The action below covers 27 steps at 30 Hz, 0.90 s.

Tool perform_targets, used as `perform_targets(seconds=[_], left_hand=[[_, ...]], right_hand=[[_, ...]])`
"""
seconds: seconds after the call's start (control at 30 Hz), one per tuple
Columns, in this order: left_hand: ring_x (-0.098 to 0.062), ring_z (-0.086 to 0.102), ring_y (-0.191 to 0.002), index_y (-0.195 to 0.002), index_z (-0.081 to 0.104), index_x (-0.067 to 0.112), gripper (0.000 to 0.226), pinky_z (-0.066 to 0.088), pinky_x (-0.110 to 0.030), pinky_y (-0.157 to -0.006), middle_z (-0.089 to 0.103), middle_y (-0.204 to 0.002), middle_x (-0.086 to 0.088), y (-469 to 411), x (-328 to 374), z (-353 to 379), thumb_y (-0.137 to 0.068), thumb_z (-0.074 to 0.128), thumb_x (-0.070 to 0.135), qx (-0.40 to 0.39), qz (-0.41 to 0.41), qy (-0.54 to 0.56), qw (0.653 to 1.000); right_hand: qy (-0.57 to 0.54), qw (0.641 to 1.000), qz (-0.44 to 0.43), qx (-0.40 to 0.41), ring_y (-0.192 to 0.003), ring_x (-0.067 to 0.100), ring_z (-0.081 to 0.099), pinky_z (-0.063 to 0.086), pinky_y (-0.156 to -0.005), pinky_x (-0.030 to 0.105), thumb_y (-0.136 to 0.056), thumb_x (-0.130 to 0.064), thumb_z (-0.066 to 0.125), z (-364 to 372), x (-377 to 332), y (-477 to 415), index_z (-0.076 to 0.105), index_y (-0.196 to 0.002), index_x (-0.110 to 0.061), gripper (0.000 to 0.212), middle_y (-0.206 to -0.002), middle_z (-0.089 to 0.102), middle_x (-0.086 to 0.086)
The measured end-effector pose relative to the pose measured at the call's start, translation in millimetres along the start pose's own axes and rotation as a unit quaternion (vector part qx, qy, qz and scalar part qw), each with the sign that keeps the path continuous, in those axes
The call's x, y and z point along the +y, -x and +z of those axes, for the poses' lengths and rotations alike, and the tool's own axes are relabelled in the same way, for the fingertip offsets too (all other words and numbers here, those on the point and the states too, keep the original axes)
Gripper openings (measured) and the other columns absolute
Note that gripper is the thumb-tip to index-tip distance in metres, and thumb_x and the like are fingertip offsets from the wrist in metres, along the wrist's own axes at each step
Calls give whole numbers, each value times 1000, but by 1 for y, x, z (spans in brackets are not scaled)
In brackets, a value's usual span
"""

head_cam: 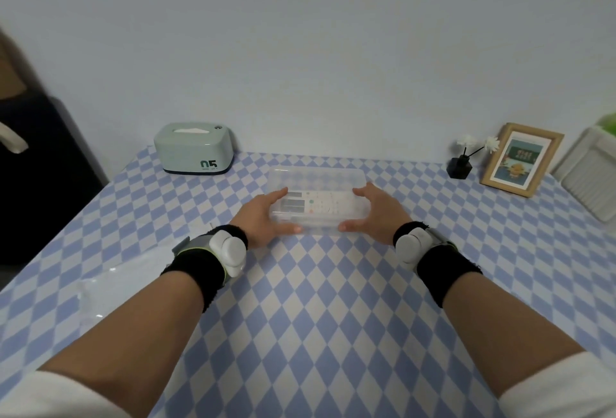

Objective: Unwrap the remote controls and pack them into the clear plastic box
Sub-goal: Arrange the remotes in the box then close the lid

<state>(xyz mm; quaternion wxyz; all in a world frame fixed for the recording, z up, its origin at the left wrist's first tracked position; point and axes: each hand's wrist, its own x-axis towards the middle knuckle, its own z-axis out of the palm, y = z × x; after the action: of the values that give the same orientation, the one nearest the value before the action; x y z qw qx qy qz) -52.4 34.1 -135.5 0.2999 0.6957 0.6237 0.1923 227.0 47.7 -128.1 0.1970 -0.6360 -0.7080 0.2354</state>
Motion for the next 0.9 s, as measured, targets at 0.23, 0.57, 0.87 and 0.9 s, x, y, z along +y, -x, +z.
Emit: perform_targets(seconds=[0.23, 0.57, 0.87, 0.9], left_hand=[[-22, 42, -147, -153, 46, 34, 82, 28, -24, -113, 51, -155, -1, -13, 1, 12, -82, 86, 35, 78, 9, 38, 996], [-24, 46, -144, -152, 48, 32, 80, 30, -26, -114, 54, -153, -3, -93, 21, 0, -82, 84, 40, 80, 39, -2, 996], [-25, 43, -146, -153, 46, 33, 79, 31, -32, -118, 50, -156, -5, -148, 24, 21, -84, 84, 37, 96, 21, 38, 994], [-26, 42, -146, -153, 46, 34, 78, 31, -33, -119, 50, -156, -5, -151, 25, 23, -84, 83, 37, 95, 19, 42, 994]], right_hand=[[4, 999, 2, 32, -152, 19, 23, 20, -120, 33, -72, -43, 87, 2, 4, -9, 47, -147, -15, 90, -161, 33, 10], [53, 998, 8, 44, -152, 22, 23, 16, -121, 34, -78, -35, 83, -16, 25, -70, 44, -150, -19, 83, -162, 31, 13], [73, 995, 29, 56, -152, 27, 20, 15, -122, 33, -86, -22, 77, -22, 38, -123, 37, -154, -19, 78, -166, 18, 12], [75, 995, 32, 51, -153, 27, 19, 15, -121, 33, -87, -22, 76, -23, 39, -127, 36, -154, -19, 79, -167, 16, 12]])
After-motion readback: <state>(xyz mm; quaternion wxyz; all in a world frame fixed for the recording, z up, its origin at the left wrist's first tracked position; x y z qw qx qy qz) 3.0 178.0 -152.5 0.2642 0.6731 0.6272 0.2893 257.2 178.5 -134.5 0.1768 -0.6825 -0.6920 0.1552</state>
